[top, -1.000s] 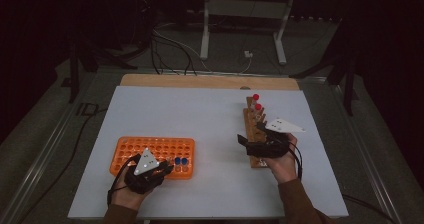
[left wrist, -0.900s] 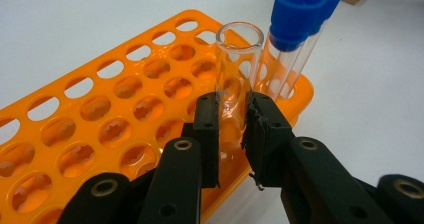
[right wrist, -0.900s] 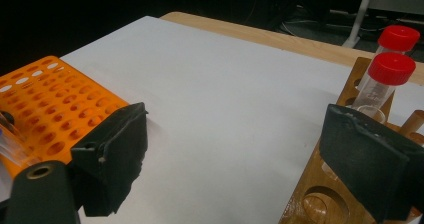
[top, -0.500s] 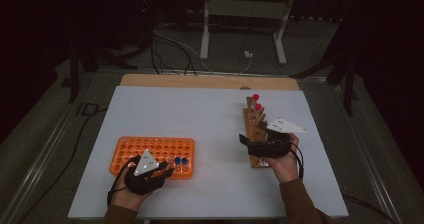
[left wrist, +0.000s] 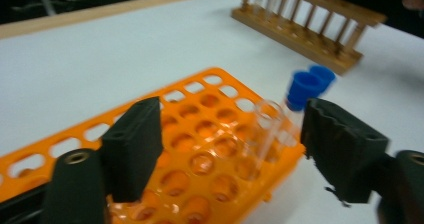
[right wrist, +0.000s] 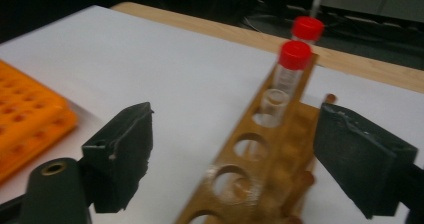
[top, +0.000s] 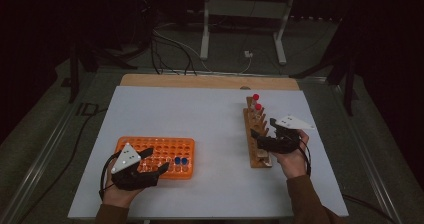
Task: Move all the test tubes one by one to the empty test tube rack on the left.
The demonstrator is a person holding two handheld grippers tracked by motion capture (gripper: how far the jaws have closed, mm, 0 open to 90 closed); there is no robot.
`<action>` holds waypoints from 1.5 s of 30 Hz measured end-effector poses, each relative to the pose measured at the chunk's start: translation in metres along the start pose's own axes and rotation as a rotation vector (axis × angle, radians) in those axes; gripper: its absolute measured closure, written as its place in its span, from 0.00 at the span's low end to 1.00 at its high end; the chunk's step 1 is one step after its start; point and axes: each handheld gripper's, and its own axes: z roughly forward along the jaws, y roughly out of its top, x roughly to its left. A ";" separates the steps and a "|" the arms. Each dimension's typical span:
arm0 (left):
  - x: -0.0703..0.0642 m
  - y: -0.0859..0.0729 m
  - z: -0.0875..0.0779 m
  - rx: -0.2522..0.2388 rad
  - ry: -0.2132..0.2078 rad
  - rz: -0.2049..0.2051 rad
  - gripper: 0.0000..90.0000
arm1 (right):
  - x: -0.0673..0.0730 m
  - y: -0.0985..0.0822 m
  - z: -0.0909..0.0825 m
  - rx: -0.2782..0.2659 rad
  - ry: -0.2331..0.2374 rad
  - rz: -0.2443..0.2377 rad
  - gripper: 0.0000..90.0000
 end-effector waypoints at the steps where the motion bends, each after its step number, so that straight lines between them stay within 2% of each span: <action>1: 0.001 0.001 0.000 -0.003 0.019 -0.011 0.21 | -0.003 0.000 0.003 0.009 -0.012 0.003 0.23; 3: 0.004 0.004 0.000 -0.004 0.059 -0.029 0.18 | -0.006 0.000 0.009 0.020 -0.028 0.014 0.29; 9: 0.010 0.010 0.001 -0.025 0.121 -0.058 0.06 | -0.012 0.001 0.025 0.048 -0.047 0.027 0.55; 11: 0.011 0.011 0.002 -0.023 0.136 -0.058 0.04 | -0.013 0.002 0.030 0.061 -0.069 0.026 0.62; 15: 0.011 0.013 0.003 -0.029 0.141 -0.056 0.03 | -0.016 0.004 0.039 0.080 -0.090 0.031 0.71; 21: 0.011 0.012 0.005 -0.030 0.136 -0.060 0.03 | -0.016 0.003 0.047 0.090 -0.089 0.027 0.82; 28: 0.012 0.012 0.005 -0.032 0.132 -0.064 0.04 | -0.013 0.004 0.051 0.084 -0.088 0.019 0.83; 36: 0.011 0.012 0.006 -0.029 0.133 -0.057 0.03 | -0.010 0.006 0.052 0.090 -0.108 0.003 0.85; 45: 0.010 0.013 0.007 -0.027 0.135 -0.049 0.02 | -0.014 0.007 0.045 0.072 -0.110 0.021 0.85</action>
